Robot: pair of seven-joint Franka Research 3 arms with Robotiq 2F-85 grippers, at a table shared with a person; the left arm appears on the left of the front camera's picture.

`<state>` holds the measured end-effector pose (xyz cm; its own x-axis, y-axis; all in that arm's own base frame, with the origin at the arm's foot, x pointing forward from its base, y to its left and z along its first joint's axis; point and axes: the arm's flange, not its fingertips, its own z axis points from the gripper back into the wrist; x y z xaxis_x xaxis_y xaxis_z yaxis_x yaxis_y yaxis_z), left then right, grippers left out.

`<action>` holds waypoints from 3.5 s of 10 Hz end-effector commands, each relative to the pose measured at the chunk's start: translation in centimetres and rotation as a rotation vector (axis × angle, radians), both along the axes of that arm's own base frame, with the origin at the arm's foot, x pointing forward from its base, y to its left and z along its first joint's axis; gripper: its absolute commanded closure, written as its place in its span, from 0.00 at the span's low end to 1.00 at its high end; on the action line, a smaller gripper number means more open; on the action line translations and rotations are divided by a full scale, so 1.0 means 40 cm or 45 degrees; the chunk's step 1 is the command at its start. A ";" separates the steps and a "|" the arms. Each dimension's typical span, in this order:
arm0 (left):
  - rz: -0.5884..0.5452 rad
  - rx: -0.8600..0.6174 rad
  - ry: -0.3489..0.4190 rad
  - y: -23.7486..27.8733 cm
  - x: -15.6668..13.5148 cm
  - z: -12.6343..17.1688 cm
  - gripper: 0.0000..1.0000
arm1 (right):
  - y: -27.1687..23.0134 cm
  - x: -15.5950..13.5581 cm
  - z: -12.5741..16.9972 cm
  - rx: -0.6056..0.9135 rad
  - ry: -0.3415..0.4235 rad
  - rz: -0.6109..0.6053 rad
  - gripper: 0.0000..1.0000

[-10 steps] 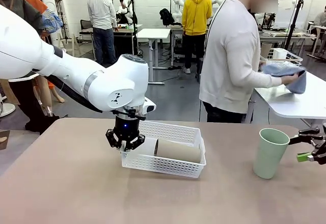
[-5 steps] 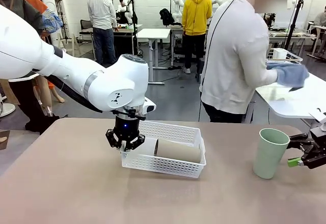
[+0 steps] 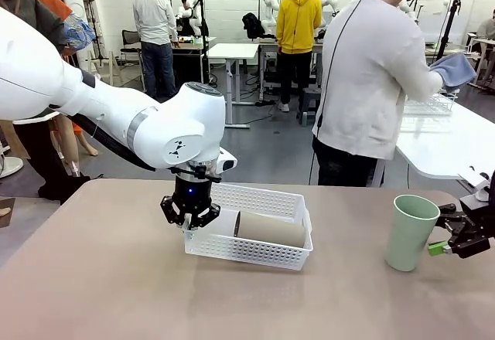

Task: Clean and organize the cups into the basket.
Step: Pick up the Reusable plastic cup from the right side of the table and stack it inside the Organizing basket in the center of the table.

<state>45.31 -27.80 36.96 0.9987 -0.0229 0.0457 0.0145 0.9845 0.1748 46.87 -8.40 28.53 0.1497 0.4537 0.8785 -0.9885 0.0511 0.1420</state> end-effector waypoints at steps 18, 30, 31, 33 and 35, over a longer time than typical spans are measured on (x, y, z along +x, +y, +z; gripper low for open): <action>-0.001 0.000 -0.003 -0.002 0.000 0.003 1.00 | 0.142 -0.063 0.250 0.148 0.073 -0.109 0.36; -0.001 0.000 -0.003 -0.002 0.000 0.003 1.00 | 0.138 -0.130 0.529 0.149 0.024 -0.118 0.36; -0.001 0.000 -0.003 -0.002 0.000 0.003 1.00 | 0.135 -0.129 0.524 0.147 0.028 -0.121 0.18; -0.001 0.000 -0.003 -0.002 0.000 0.003 1.00 | 0.259 -0.085 0.595 -0.064 -0.031 -0.078 0.18; -0.001 0.000 -0.003 -0.002 0.000 0.003 1.00 | 0.425 -0.002 0.631 -0.255 -0.022 0.000 0.18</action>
<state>45.28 -27.84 36.94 0.9987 -0.0237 0.0453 0.0155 0.9845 0.1750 44.44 5.95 53.33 0.1163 0.5267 0.8420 -0.9929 0.0818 0.0860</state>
